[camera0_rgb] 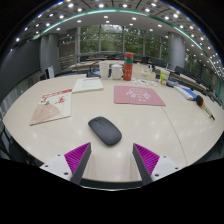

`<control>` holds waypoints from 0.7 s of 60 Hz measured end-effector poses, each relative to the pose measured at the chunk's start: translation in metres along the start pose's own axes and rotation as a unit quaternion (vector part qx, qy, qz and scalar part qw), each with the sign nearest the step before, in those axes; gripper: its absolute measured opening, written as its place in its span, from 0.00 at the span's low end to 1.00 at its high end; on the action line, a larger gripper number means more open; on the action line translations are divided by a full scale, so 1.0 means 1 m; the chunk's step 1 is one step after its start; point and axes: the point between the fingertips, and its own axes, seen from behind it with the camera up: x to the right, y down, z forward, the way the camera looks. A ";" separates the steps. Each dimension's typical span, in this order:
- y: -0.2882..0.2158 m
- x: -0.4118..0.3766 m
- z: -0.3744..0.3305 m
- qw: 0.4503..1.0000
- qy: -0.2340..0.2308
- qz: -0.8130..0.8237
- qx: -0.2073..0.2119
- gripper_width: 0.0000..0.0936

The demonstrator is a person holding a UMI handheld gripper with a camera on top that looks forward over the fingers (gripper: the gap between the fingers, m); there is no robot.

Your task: Arrange mouse

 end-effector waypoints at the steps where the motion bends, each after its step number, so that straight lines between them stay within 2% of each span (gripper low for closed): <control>1: -0.002 -0.001 0.005 1.000 0.004 0.000 0.000 0.91; 14: -0.031 -0.008 0.054 1.000 0.017 0.003 -0.001 0.91; 23: -0.049 -0.008 0.077 1.000 0.016 -0.010 0.001 0.87; 28: -0.056 -0.014 0.087 1.000 0.006 -0.008 0.001 0.74; 33: -0.060 -0.018 0.093 1.000 0.002 -0.003 0.000 0.51; 42: -0.062 -0.021 0.098 1.000 0.006 -0.005 -0.008 0.44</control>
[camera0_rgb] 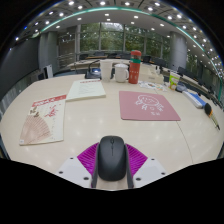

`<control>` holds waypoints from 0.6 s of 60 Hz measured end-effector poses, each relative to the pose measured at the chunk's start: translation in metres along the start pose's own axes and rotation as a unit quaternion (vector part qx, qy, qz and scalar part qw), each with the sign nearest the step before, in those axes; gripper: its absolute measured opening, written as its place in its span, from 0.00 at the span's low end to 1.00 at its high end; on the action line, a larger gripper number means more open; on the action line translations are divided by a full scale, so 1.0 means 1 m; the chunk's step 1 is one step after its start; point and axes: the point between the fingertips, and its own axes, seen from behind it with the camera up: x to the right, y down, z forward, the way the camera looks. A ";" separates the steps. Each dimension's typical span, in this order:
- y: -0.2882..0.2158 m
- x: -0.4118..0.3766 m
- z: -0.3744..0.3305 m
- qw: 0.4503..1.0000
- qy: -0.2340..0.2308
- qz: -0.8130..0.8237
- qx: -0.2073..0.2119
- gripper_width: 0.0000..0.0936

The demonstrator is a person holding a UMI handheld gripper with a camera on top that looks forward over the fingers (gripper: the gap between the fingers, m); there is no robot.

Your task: Arrange mouse

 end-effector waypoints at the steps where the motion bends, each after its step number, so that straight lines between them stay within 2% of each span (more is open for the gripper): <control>1: 0.000 0.000 0.000 1.000 0.001 0.001 -0.003 0.42; 6: -0.003 0.001 0.001 1.000 0.009 -0.007 -0.012 0.38; 12: -0.031 -0.003 -0.009 1.000 0.004 -0.006 0.003 0.37; 27: -0.220 0.043 -0.043 0.990 -0.003 0.020 0.136 0.36; 31: -0.256 0.072 -0.032 0.987 0.005 0.034 0.155 0.36; 36: -0.276 0.112 0.007 0.987 0.017 0.046 0.150 0.36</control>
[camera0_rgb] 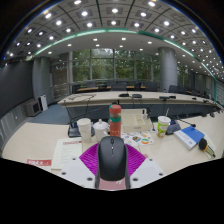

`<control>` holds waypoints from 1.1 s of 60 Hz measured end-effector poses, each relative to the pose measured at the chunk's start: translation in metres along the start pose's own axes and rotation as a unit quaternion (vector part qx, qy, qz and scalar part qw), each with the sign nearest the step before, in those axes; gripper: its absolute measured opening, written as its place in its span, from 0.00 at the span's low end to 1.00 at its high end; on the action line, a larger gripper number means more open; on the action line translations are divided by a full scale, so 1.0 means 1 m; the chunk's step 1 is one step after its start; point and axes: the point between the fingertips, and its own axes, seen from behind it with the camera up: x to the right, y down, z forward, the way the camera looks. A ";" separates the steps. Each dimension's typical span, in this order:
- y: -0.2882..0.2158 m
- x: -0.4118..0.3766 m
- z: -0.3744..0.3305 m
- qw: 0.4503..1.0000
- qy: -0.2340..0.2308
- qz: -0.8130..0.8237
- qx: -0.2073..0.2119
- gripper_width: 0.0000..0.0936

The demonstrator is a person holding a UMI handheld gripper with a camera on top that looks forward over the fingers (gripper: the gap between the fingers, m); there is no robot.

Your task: Arrange mouse

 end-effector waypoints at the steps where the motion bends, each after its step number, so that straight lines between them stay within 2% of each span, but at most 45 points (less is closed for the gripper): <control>1: 0.003 0.007 0.009 1.000 0.004 0.000 -0.003 0.36; 8: 0.047 0.045 0.065 0.999 0.016 -0.009 -0.051 0.36; 19: 0.140 0.064 0.118 0.991 0.003 0.001 -0.132 0.37; 27: 0.179 0.058 0.127 0.984 -0.015 0.021 -0.176 0.50; 29: 0.173 0.058 0.128 0.986 -0.015 0.022 -0.164 0.52; 30: 0.171 0.059 0.126 0.986 -0.013 0.021 -0.163 0.56; 35: 0.164 0.062 0.114 0.985 -0.005 0.005 -0.170 0.92; 47: 0.123 0.055 0.044 0.989 0.007 -0.008 -0.148 0.92; 57: 0.088 0.043 -0.052 0.993 0.022 -0.018 -0.118 0.92; 66: 0.079 0.033 -0.139 0.994 0.038 -0.018 -0.097 0.92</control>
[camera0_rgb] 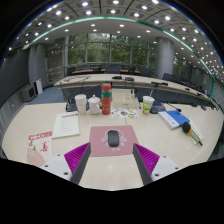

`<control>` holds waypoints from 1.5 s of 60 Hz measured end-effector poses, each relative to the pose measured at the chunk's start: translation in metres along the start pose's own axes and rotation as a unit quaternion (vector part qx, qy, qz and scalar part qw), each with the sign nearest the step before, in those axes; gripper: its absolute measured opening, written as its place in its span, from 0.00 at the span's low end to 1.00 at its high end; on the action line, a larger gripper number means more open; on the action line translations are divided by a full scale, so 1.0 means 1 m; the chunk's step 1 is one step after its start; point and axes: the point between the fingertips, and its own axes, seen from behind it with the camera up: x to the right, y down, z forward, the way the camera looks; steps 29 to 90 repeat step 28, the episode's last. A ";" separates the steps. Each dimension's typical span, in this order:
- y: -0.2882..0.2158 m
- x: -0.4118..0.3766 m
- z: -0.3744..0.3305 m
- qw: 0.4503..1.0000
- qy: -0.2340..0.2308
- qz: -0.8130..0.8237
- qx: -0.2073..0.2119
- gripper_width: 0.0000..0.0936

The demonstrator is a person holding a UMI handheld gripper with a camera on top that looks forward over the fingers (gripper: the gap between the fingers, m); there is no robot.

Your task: Arrange mouse

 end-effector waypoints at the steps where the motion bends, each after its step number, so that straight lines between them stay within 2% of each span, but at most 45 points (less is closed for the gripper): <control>1: 0.002 0.000 -0.009 1.000 0.002 0.000 0.001 0.92; 12: 0.024 -0.004 -0.080 1.000 0.009 0.004 0.006 0.92; 26: 0.031 -0.009 -0.117 1.000 0.011 0.000 0.020 0.92; 90: 0.029 -0.009 -0.119 1.000 0.010 -0.002 0.023 0.92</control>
